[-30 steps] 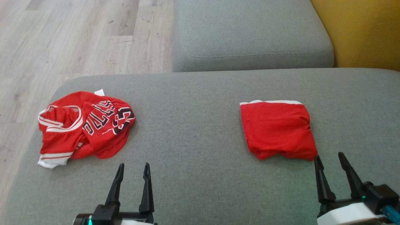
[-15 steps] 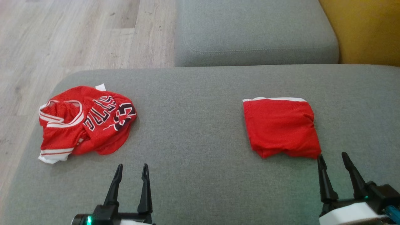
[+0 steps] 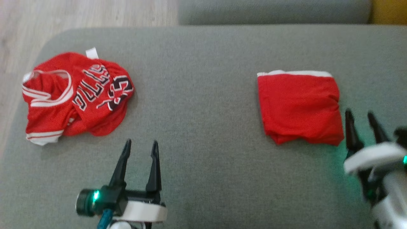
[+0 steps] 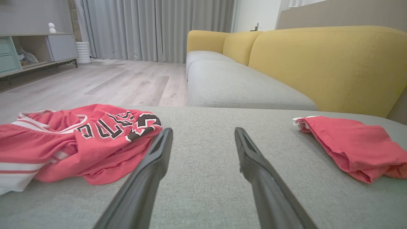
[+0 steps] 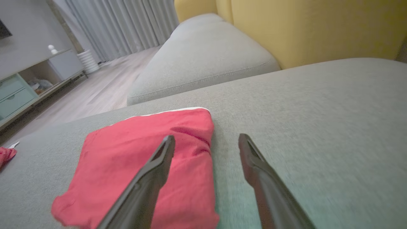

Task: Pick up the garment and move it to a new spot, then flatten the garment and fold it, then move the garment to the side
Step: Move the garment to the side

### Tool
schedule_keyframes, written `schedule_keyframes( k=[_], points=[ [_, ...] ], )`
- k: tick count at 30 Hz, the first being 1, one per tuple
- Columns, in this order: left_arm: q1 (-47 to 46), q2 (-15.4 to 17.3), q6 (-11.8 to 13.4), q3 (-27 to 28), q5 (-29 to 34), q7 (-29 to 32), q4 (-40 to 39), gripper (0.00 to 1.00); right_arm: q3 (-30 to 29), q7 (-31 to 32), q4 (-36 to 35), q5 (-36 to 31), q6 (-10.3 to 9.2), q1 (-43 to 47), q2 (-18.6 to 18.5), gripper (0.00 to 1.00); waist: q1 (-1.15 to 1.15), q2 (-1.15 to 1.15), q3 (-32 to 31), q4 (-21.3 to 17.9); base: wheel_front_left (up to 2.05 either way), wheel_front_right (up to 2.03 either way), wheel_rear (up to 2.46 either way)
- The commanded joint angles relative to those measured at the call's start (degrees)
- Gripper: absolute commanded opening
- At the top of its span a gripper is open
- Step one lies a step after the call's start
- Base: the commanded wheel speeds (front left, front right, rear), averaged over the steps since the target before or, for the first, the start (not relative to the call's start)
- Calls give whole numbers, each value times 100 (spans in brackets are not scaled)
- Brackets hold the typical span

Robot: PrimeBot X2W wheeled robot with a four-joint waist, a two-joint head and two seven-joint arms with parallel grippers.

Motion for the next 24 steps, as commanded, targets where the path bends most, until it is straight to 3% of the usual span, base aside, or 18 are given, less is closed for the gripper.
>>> schedule_keyframes(
  k=[1, 9, 10, 11, 12, 17, 23, 24],
  points=[
    [-365, -10, 20, 83, 22, -29, -198, 100, 252, 199, 141, 274, 37, -525, -348, 100, -3, 0, 411, 75, 0, 0, 0],
    [-780, -10, 84, -239, -134, -29, -214, 100, 1047, 1230, 1173, 1431, 37, -1497, -1055, 100, -3, 0, 817, 306, 0, 0, 0],
    [-824, -10, 114, -260, -162, -29, -217, 100, 1290, 1389, 1208, 1700, 37, -1567, -1125, 82, -3, 0, 850, 325, 0, 0, 0],
    [-837, -10, 127, -261, -171, -29, -219, 100, 1400, 1405, 1195, 1816, 37, -1591, -1165, 28, -3, 0, 862, 324, 0, 0, 0],
    [-845, -10, 137, -257, -175, -29, -221, 100, 1512, 1394, 1166, 1913, 37, -1607, -1207, 0, -3, 0, 871, 316, 0, 0, 0],
    [-875, -11, 180, -181, -161, -29, -270, 100, 1928, 1194, 1097, 2186, 37, -1728, -1594, 0, -3, 0, 1003, 147, 0, 0, 0],
    [-1111, -11, 137, -125, -79, -29, -368, 100, 2098, 1131, 1112, 2187, 37, -2051, -2470, 0, -3, 0, 1529, -188, 0, 0, 0],
    [-1111, -11, 137, -125, -79, -29, -368, 100, 2098, 1131, 1112, 2187, 37, -2051, -2470, 0, -3, 0, 1529, -188, 0, 0, 0]
  ],
)
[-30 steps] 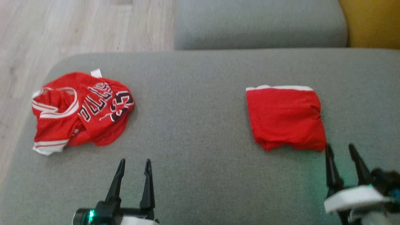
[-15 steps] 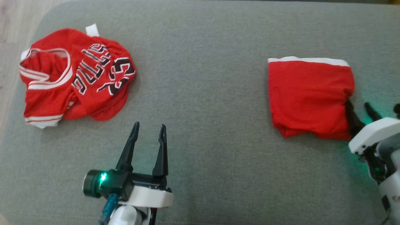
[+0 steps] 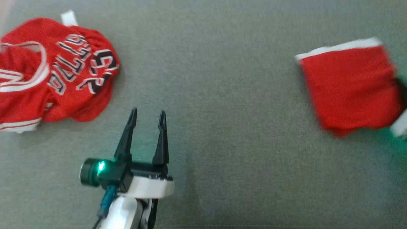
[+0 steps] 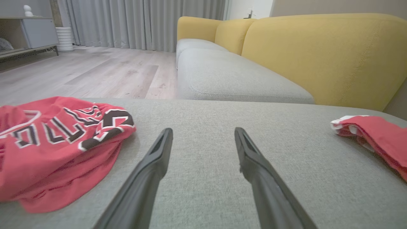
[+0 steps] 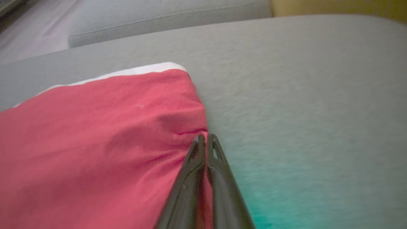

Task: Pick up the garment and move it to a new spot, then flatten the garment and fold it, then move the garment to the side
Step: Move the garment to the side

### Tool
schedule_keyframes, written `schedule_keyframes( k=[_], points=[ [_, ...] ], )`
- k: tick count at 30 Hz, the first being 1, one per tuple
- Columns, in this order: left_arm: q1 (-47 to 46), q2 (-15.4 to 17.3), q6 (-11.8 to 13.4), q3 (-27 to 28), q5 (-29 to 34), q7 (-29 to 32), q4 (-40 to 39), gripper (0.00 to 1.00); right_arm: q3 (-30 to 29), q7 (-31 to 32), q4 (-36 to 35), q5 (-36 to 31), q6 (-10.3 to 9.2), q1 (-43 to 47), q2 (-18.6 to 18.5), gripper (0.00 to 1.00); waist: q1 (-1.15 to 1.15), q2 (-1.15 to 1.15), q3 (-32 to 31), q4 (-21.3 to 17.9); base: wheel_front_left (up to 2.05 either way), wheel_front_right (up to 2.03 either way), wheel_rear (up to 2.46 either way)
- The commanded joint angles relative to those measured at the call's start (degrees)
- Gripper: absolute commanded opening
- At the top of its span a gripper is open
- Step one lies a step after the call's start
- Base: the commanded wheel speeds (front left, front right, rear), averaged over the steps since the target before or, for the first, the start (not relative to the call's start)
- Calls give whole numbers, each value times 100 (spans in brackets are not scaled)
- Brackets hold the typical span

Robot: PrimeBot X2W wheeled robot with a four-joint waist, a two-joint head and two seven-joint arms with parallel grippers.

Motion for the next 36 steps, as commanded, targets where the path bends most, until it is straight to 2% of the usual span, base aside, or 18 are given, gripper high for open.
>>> schedule_keyframes(
  k=[1, 6, 9, 13, 17, 18, 19, 20, 23, 26, 32, 36],
  points=[
    [-201, -2, -18, 201, 51, -29, -211, 100, 8, -48, -74, -24, 37, -86, -329, 0, 0, 0, 304, -201, 0, 0, 0],
    [-557, -2, -68, 167, 127, -29, -240, 100, -151, -69, 232, -231, 37, -373, -1170, 0, 0, 0, 855, -384, 0, 0, 0],
    [-768, -2, -80, 147, 150, -29, -238, 100, -342, -181, 400, -373, 37, -514, -1536, 0, 0, 0, 1102, -461, 0, 0, 0],
    [-1001, -2, -96, 101, 166, -29, -215, 100, -568, -337, 541, -550, 37, -584, -1878, 0, 0, 0, 1291, -520, 0, 0, 0],
    [-1144, -2, -110, 77, 155, -29, -161, 100, -778, -448, 691, -793, 37, -633, -2011, 0, 0, 0, 1304, -515, 0, 0, 0],
    [-1160, -2, -113, 66, 143, -29, -145, 100, -824, -436, 754, -871, 37, -645, -2009, 24, 0, 0, 1272, -499, 0, 0, 0],
    [-1168, -2, -114, 52, 127, -29, -133, 100, -871, -441, 825, -980, 37, -666, -2001, 100, 0, 0, 1227, -476, 0, 0, 0],
    [-1165, -2, -114, 38, 111, -29, -119, 100, -918, -491, 889, -1125, 37, -697, -1982, 100, 0, 0, 1165, -446, 0, 0, 0],
    [-1099, -2, -94, 3, 60, -29, -76, 100, -991, -662, 974, -1552, 37, -744, -1756, 100, 0, 0, 895, -334, 0, 0, 0],
    [-944, -2, -60, -2, 10, -29, 17, 100, -1070, -870, 1022, -1976, 37, -760, -1287, 100, 0, 0, 487, -232, 0, 0, 0],
    [-497, -2, -2, 68, -77, -29, 377, 100, -1190, -1375, 1012, -2641, 37, -314, 117, 100, 0, 0, -671, -74, 0, 0, 0],
    [-138, -2, 18, 190, -98, -29, 616, 100, -1101, -1471, 383, -2842, 37, 386, 1018, 100, 0, 0, -1437, -33, 0, 0, 0]
  ],
)
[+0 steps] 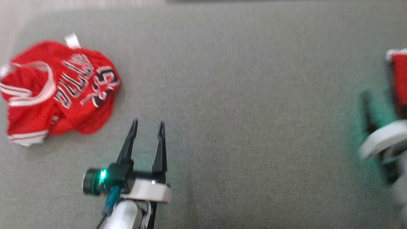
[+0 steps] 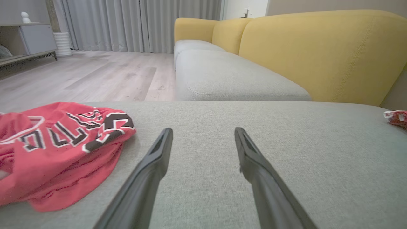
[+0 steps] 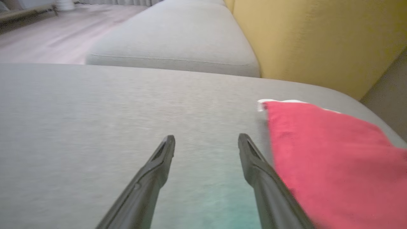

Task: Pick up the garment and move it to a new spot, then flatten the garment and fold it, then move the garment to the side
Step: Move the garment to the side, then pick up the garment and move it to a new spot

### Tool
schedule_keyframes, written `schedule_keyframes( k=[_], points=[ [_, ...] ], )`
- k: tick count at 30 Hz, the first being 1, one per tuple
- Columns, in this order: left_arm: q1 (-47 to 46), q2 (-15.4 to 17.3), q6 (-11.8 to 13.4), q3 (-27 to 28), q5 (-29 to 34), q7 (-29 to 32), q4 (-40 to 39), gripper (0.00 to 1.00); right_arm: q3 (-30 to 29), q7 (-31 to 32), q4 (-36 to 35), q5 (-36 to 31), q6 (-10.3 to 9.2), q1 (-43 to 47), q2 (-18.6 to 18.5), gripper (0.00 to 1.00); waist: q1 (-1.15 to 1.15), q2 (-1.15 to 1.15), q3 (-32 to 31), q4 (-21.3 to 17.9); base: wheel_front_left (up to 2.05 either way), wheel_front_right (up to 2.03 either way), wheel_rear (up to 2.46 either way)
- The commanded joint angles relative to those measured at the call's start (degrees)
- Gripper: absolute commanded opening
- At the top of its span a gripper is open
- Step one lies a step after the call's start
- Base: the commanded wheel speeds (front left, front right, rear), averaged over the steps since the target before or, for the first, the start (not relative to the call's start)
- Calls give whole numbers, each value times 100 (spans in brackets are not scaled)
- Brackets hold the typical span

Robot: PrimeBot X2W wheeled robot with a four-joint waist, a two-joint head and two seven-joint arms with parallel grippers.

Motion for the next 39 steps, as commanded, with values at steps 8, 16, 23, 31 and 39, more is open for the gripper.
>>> schedule_keyframes(
  k=[8, 16, 23, 31, 39],
  points=[
    [409, 8, -18, 523, 24, -29, 279, 100, -226, -81, -2163, -463, 37, 1789, 1173, 100, 2, 0, -1595, 211, 0, 0, 0],
    [654, 8, 2, 830, 76, -29, 333, 100, -616, -81, -2970, -1134, 37, 2596, 1951, 100, 2, 0, -1838, 155, 0, 0, 0],
    [769, 8, -1, 944, 107, -29, 356, 100, -695, -81, -3083, -1345, 37, 2773, 2144, 100, 2, 0, -1862, 130, 0, 0, 0],
    [687, 8, 83, 919, 52, -29, 315, 100, -839, -82, -3087, -1397, 37, 2845, 2185, 100, 2, 0, -1803, 413, 0, 0, 0],
    [680, 8, 147, 998, 136, -29, 141, 100, -1144, -82, -3144, -1373, 37, 2874, 2208, 100, 2, 0, -1592, 1512, 0, 0, 0]
  ],
)
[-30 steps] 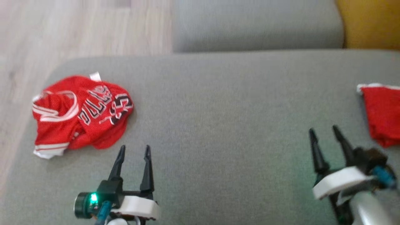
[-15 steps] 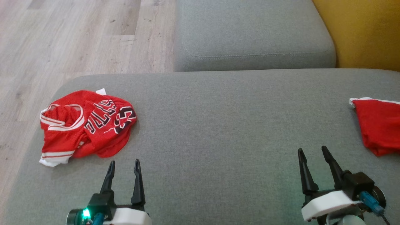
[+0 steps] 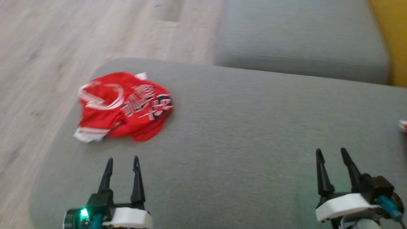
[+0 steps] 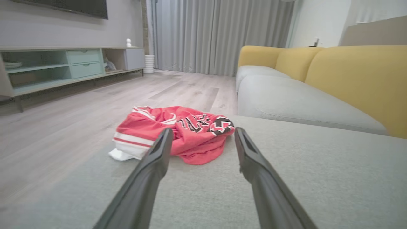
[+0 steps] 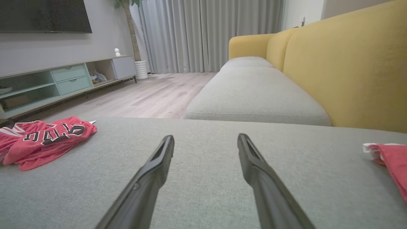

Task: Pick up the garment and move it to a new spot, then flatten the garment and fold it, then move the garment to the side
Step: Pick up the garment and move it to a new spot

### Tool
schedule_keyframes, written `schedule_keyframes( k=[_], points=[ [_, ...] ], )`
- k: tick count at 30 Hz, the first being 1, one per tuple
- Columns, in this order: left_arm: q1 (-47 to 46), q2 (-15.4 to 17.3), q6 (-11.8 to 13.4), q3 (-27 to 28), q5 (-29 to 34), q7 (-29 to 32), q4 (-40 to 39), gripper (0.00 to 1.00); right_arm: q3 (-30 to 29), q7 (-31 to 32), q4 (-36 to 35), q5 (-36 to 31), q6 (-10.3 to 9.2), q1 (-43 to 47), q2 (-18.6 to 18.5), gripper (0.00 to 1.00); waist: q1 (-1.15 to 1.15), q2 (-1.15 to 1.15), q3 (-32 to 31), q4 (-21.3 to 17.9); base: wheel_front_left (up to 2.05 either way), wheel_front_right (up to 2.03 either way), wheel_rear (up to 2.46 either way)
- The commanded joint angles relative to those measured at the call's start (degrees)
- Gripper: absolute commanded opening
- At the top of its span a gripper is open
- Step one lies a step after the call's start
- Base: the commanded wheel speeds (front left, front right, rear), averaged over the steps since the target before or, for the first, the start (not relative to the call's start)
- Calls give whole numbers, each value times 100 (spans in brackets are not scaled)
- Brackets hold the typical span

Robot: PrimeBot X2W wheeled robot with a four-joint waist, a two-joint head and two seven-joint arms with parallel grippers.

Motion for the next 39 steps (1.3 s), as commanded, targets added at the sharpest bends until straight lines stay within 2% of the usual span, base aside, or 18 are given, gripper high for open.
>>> schedule_keyframes(
  k=[1, 4, 9, 15, 18, 21, 27, 33, 37, 38, 39],
  points=[
    [-292, -1, 35, 293, 86, -29, -241, 100, 55, -67, -222, -27, 37, -155, -34, 100, 0, 0, 177, 631, 0, 0, 0],
    [-304, -1, 23, 521, 159, -29, -461, 100, -91, -68, -247, -56, 37, -202, -56, 100, 0, 0, 342, 1154, 0, 0, 0],
    [-345, -1, -81, 798, 285, -29, -685, 100, -206, -68, -303, -74, 37, -197, -194, 100, 0, 0, 538, 1514, 0, 0, 0],
    [-907, 13, -309, 993, 457, -29, -614, 100, -130, -68, -419, -220, 37, -296, -540, 100, 0, 0, 1120, 1485, 0, 0, 0],
    [-1594, 69, -408, 1135, 513, -29, -351, 100, -68, -68, -499, -249, 37, -525, -854, 100, 0, 0, 1661, 1339, 0, 0, 0],
    [-2443, 233, -546, 1209, 544, -29, 381, 100, 2, -68, -585, -259, 37, -758, -1178, 100, 0, 0, 2199, 1173, 0, 0, 0],
    [-4205, 667, -839, 1373, 354, 235, 2399, 100, 190, -68, -739, -243, 37, -1253, -1728, 100, 0, 0, 3112, 787, 0, 0, 0],
    [-5130, 1041, -1190, 1409, 188, 665, 3951, 100, 278, -68, -835, -234, 37, -1590, -1933, 100, 0, 0, 3613, 484, 0, 0, 0],
    [-5365, 1139, -1411, 1356, 72, 776, 4594, 100, 294, -68, -837, -266, 37, -1663, -1943, 100, 0, 0, 3741, 410, 0, 0, 0],
    [-5408, 1152, -1459, 1320, 51, 692, 4654, 71, 287, -68, -826, -275, 37, -1675, -1938, 100, 0, 0, 3748, 403, 0, 0, 0],
    [-5447, 1169, -1491, 1295, 26, 572, 4691, 0, 273, -68, -807, -280, 37, -1688, -1925, 100, 0, 0, 3741, 398, 0, 0, 0]
  ],
)
